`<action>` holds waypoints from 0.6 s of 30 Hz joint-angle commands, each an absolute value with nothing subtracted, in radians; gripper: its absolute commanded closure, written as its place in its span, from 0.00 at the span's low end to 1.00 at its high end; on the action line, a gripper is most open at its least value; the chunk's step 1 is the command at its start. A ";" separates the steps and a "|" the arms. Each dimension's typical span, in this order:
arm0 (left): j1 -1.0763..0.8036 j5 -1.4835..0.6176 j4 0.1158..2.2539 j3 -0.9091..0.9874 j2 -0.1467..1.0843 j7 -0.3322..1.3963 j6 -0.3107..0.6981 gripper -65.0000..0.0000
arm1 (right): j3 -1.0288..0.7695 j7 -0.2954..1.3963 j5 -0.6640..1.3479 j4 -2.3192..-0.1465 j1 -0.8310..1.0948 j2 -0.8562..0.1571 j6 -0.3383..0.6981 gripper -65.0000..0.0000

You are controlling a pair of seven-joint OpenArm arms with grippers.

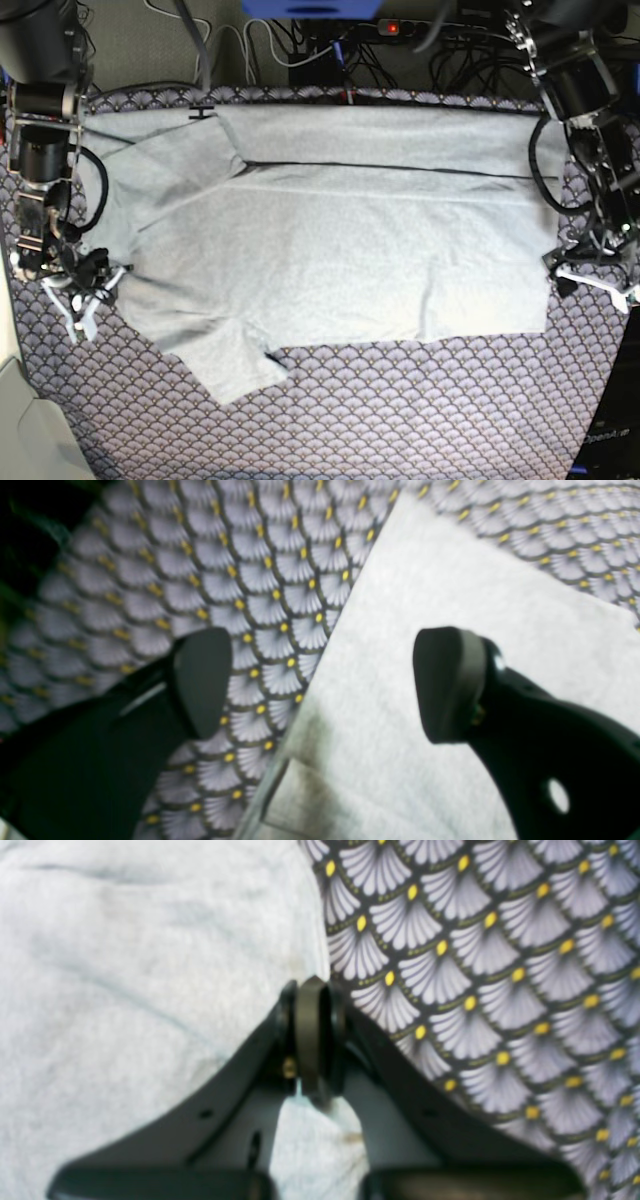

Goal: Fold the T-shirt properly
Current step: 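Release the edge and move both grippers to the shirt's opposite edge, then grasp the opposite shirt edge with both grippers and lift it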

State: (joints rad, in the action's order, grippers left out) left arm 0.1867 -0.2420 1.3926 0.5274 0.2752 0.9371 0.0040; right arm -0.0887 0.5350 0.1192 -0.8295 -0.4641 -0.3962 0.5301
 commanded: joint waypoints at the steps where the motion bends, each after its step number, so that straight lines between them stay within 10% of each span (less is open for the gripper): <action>1: 0.216 -0.248 1.403 0.530 0.294 0.918 0.004 0.15 | -0.091 0.522 0.133 -0.872 -0.487 -0.414 0.539 1.00; 18: 0.381 -0.239 1.055 0.305 0.286 0.595 -0.002 0.14 | -0.093 0.544 0.133 -0.900 -0.466 -0.410 0.539 1.00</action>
State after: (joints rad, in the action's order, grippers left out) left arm 0.3607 -0.2378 1.0348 0.3027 0.2710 0.6041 -0.0032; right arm -0.0887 0.5613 0.1253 -0.8825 -0.4351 -0.3939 0.5308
